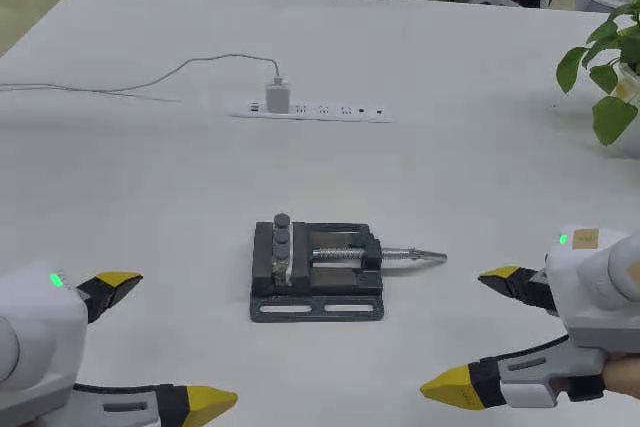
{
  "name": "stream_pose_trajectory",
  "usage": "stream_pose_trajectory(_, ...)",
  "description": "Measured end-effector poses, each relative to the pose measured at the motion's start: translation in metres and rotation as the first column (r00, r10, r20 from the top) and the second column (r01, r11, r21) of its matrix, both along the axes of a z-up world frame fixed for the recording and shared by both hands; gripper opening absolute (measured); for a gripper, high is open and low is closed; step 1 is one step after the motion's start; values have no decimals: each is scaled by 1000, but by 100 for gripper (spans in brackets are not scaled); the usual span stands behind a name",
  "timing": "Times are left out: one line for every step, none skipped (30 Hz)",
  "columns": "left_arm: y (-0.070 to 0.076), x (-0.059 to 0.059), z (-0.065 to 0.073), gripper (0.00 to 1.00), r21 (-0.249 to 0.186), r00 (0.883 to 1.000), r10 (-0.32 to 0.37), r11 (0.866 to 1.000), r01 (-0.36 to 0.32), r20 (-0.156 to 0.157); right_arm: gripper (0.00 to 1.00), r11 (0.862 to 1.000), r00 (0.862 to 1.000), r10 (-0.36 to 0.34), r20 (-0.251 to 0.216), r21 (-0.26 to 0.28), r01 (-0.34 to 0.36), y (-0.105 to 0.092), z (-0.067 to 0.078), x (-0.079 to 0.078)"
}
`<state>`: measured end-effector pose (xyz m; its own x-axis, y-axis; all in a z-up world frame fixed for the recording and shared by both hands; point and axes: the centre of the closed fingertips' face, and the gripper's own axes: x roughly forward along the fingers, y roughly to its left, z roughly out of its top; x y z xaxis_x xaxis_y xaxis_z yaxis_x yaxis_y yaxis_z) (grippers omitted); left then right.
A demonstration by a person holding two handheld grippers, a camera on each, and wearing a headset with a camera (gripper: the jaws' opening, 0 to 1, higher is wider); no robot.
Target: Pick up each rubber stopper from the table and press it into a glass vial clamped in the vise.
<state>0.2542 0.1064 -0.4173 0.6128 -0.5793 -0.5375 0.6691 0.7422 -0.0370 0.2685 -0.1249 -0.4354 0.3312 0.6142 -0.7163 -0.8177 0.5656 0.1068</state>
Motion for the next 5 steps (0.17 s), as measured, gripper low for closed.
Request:
stream_pose_trajectory(0,0,0,94,0,1000,-1,1000,1,1,96,1000,1000,-1,1,1,1,0,0,0)
stream_pose_trajectory(-1,0,1,94,-2,1000,0,1000,0,1,95,1000,1000,-1,-2,1,1,0,0,-1)
stream_pose_trajectory(0,0,1,94,-3,1000,1,1000,-1,0,95,1000,1000,-1,-3,0,1,0,0,-2)
stream_pose_trajectory(0,0,1,94,-3,1000,1,1000,-1,0,95,1000,1000,-1,-1,0,1,0,-1,-2)
stream_pose_trajectory(0,0,1,94,-1,1000,1,1000,-1,-1,95,1000,1000,-1,-1,1,1,0,-1,-3)
